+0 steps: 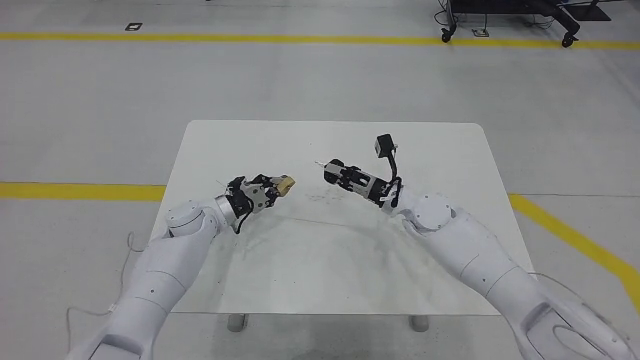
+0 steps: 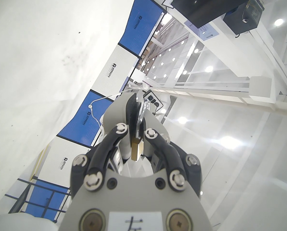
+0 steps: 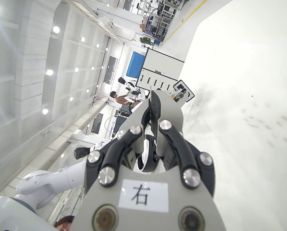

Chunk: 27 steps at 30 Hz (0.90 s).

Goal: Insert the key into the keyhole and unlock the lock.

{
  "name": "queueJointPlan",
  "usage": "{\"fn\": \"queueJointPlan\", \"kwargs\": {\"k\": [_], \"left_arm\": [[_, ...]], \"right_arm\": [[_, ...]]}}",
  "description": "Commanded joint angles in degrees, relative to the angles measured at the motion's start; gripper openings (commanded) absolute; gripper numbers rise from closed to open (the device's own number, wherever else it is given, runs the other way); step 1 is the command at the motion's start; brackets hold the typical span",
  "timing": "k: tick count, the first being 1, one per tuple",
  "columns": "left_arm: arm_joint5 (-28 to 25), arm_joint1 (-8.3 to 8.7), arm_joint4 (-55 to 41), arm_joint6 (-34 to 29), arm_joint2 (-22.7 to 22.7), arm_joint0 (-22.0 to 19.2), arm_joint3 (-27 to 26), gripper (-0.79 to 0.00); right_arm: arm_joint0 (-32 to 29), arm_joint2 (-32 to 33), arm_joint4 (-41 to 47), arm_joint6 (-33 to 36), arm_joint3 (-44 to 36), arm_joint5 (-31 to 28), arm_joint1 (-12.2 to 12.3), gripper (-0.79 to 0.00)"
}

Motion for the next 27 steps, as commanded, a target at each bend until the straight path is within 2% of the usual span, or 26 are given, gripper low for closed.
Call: {"fn": "queueJointPlan", "kwargs": {"k": [1,4,9,16,21,27], "left_arm": [[-0.3,0.0,-0.13,0.96,-0.27,0.28,-0.58,-0.785],[-1.88,0.25,1.55,3.32,-0.94,1.33,-3.68,-0.785],[-4.77,0.56,6.8,10.21,-1.34,3.35,-9.14,-0.785],[-7.84,1.08,12.71,17.6,-2.46,7.8,-17.73,-0.785],[-6.78,1.28,13.53,18.4,-3.25,9.72,-20.51,-0.785],[-5.11,1.3,13.3,16.71,-3.67,10.06,-20.84,-0.785]], "right_arm": [[-1.04,0.43,-0.52,-0.37,-1.4,0.59,0.04,-0.785],[-2.55,1.54,-2.93,-0.23,-4.9,2.9,0.58,-0.785],[-6.38,5.03,-5.61,4.34,-14.15,11.54,2.69,-0.785],[-12.44,7.8,-16.88,-4.26,-27.5,25.57,4.29,-0.785],[-13.66,7.46,-18.69,-7.39,-30.01,30.81,3.82,-0.785],[-13.17,7.19,-17.82,-8.04,-29.52,32.91,2.9,-0.785]]}}
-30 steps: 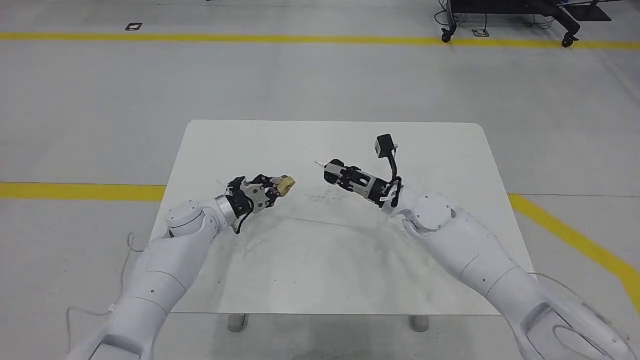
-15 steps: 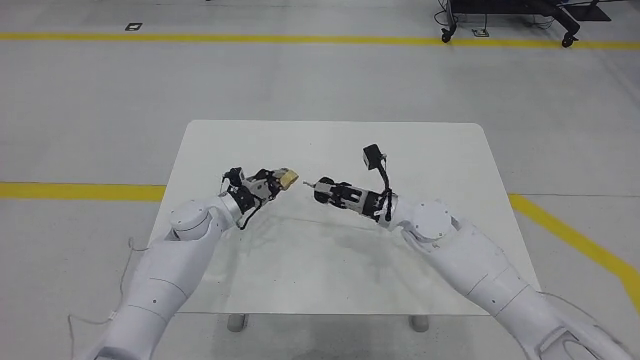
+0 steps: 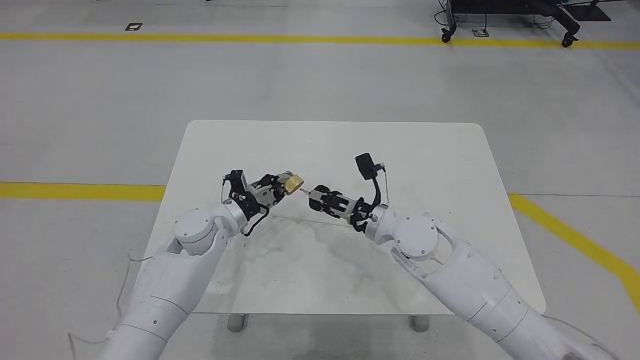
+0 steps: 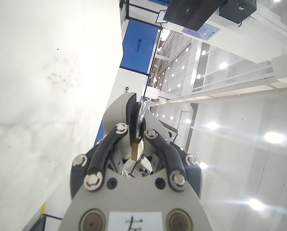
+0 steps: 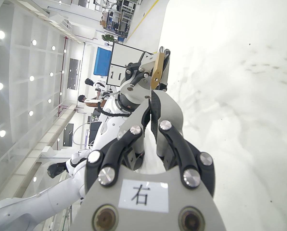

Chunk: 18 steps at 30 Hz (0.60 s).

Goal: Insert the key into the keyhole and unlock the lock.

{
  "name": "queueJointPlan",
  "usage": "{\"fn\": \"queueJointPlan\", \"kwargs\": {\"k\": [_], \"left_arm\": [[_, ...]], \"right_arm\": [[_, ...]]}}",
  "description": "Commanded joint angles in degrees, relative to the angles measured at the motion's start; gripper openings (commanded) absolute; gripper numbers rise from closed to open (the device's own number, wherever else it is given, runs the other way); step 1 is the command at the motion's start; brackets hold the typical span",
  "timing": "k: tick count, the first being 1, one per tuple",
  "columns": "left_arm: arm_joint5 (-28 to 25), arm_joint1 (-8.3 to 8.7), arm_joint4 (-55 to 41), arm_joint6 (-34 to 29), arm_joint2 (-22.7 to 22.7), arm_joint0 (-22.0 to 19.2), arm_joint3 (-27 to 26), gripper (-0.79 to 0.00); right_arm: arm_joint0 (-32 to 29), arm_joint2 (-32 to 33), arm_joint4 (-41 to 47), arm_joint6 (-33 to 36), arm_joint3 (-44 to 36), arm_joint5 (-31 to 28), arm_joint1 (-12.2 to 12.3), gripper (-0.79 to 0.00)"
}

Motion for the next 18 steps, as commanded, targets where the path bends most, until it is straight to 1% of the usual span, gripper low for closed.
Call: {"fn": "queueJointPlan", "kwargs": {"k": [1,6,18], "left_arm": [[0.1,-0.03,0.09,-0.04,-0.1,0.04,0.0,-0.785],[0.66,-0.14,-0.02,-0.69,-0.2,0.04,0.13,-0.785],[0.54,-0.52,0.56,-0.28,-0.24,-0.39,1.17,-0.785]], "right_arm": [[0.11,0.0,0.14,0.11,0.27,0.27,-0.23,-0.785],[0.39,-0.26,0.16,0.07,1.41,1.41,-0.88,-0.785],[0.06,0.98,1.47,1.97,2.71,0.59,-1.78,-0.785]]}}
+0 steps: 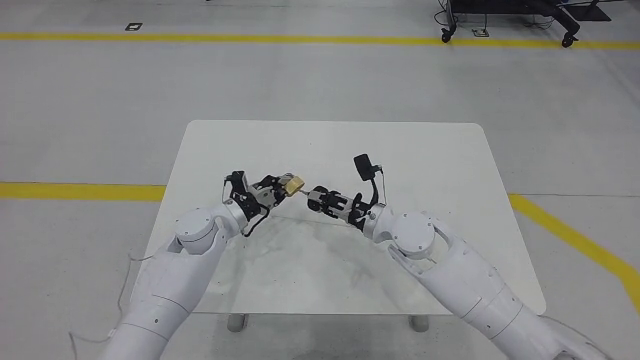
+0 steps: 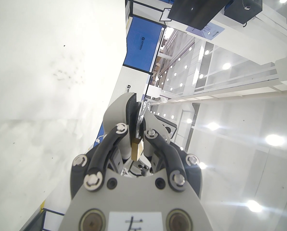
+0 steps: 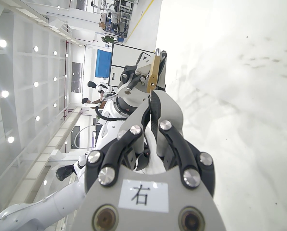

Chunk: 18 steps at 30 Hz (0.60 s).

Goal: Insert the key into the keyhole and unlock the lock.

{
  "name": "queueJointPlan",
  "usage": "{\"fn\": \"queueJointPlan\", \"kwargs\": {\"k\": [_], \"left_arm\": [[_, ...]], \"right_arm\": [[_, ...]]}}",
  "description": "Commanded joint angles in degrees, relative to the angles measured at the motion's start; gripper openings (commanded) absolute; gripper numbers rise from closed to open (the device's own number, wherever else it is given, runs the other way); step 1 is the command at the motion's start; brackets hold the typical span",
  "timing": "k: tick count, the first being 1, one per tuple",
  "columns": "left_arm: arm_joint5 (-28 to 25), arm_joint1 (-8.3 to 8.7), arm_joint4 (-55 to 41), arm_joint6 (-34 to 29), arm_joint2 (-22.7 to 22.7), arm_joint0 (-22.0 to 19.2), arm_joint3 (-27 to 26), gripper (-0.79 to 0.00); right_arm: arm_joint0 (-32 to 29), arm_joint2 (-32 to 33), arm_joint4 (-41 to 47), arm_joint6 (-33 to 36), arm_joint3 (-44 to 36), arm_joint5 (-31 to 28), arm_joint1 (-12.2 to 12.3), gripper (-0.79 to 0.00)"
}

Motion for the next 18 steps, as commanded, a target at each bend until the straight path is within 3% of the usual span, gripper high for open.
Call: {"fn": "queueJointPlan", "kwargs": {"k": [1,18], "left_arm": [[-0.19,-0.07,0.02,0.23,-0.08,-0.03,0.09,-0.785],[-0.27,-0.39,1.55,0.03,-0.26,-0.03,0.09,-0.785]], "right_arm": [[-0.12,0.22,-0.1,0.07,-0.01,0.15,-0.1,-0.785],[0.68,0.18,-0.56,0.24,1.23,1.97,-1.76,-0.785]]}}
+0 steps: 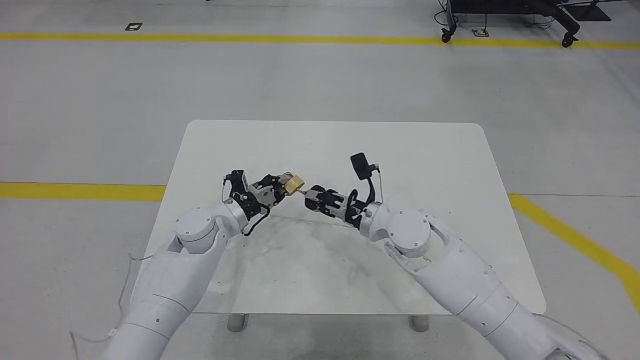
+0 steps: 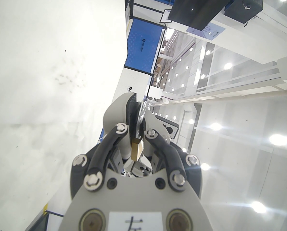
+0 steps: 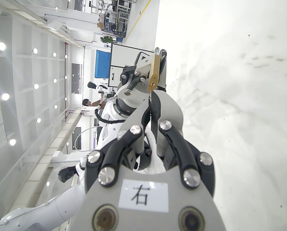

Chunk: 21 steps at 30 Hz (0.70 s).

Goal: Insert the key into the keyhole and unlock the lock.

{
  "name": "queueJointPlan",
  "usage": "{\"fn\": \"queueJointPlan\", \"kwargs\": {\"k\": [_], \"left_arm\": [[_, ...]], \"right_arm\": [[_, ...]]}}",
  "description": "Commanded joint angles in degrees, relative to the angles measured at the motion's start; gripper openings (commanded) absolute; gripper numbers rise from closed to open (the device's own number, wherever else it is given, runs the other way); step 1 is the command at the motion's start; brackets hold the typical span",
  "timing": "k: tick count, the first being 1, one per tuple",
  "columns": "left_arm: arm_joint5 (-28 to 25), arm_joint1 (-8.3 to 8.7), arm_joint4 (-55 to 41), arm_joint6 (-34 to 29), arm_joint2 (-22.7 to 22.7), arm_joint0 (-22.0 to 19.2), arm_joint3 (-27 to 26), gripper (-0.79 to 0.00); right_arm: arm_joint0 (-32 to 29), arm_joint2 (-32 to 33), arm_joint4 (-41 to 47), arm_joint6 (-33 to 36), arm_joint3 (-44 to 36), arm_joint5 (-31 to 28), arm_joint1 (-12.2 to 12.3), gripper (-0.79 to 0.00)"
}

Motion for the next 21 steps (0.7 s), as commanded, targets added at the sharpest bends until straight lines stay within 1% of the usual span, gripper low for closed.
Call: {"fn": "queueJointPlan", "kwargs": {"k": [1,7,12,16,21], "left_arm": [[0.01,-0.05,0.18,0.14,0.02,0.05,-0.12,-0.785],[-0.56,-0.22,0.76,1.31,-0.03,0.41,-0.71,-0.785],[-1.28,-0.3,1.92,3.22,-0.14,1.25,-2.34,-0.785],[-1.12,-0.4,1.33,5.29,-0.75,1.95,-3.0,-0.785],[0.43,-0.76,-1.88,8.54,-1.59,2.73,-3.5,-0.785]], "right_arm": [[0.01,0.03,-0.68,-0.99,0.19,0.45,-0.17,-0.785],[-0.64,-0.54,-4.05,-6.01,-0.81,2.26,-0.85,-0.785],[-1.05,-0.74,-4.81,-7.14,-1.39,3.01,-1.36,-0.785],[-1.57,-0.28,-4.19,-8.6,-1.55,2.33,-1.77,-0.785],[-2.34,0.68,-3.17,-10.16,-1.56,1.46,-2.19,-0.785]]}}
